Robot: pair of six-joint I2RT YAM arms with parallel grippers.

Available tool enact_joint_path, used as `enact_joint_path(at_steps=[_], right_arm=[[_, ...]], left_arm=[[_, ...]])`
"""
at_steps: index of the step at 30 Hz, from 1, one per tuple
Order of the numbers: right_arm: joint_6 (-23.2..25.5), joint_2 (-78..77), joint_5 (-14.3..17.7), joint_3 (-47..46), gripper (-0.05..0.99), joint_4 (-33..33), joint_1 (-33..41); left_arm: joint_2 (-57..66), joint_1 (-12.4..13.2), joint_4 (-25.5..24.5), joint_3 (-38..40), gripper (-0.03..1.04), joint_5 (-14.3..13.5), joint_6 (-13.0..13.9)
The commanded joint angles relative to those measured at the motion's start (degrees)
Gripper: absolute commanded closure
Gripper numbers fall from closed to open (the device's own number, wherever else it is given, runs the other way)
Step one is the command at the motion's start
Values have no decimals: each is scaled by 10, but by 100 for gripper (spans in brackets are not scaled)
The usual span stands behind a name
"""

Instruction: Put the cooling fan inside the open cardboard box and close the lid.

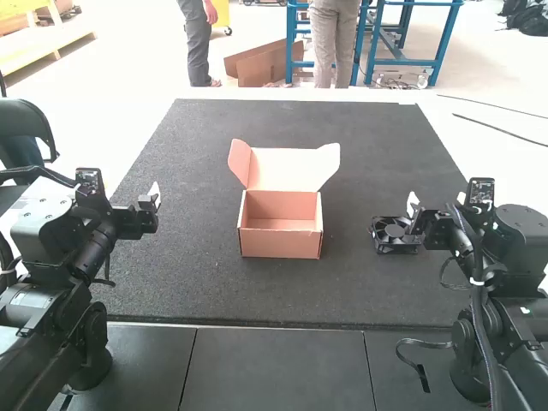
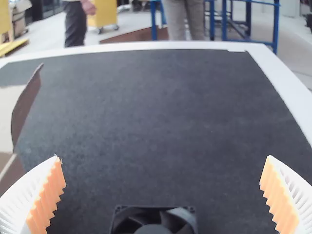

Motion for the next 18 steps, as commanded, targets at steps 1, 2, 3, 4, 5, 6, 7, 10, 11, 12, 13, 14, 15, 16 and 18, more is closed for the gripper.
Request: enact_joint_path(at_steps=[1,2,3,4,5,6,7,10,11,12,13,14,15,16,18], right_arm=[[1,-3,7,-2,2,1,-8],[1,-3,7,-2,2,1,-8],[1,-3,7,-2,2,1,-8],[1,-3,7,-2,2,1,-8],[1,-3,7,-2,2,1,-8],[1,-3,7,-2,2,1,-8],[1,-3,7,-2,2,1,-8],[1,-3,7,-2,2,1,-8],[1,-3,7,-2,2,1,-7],[1,-3,7,-2,2,1,-8],[1,-3,7,-2,2,1,-7],[1,-3,7,-2,2,1,-8],[1,-3,7,-2,2,1,-8],[1,-3,7,-2,2,1,-8],[1,-3,7,-2,2,1,-8]], left_arm=[[-7,1,6,-4,4,-3,6],[-7,1,8,-4,4,-3,-2],[-7,0,8,-4,4,-3,-1],[-7,0,8,-4,4,-3,-1],[-7,0,8,-4,4,-3,-2],[-7,0,8,-4,4,-3,-2],[-8,0,8,-4,4,-3,-2],[-7,0,8,-4,4,-3,-2],[-7,0,8,-4,4,-3,-2],[-7,0,8,-3,4,-3,-2],[-7,0,8,-4,4,-3,-2],[-7,0,8,-4,4,-3,-2],[-7,0,8,-4,4,-3,-2],[-7,0,8,-4,4,-3,-2],[-7,0,8,-4,4,-3,-2]])
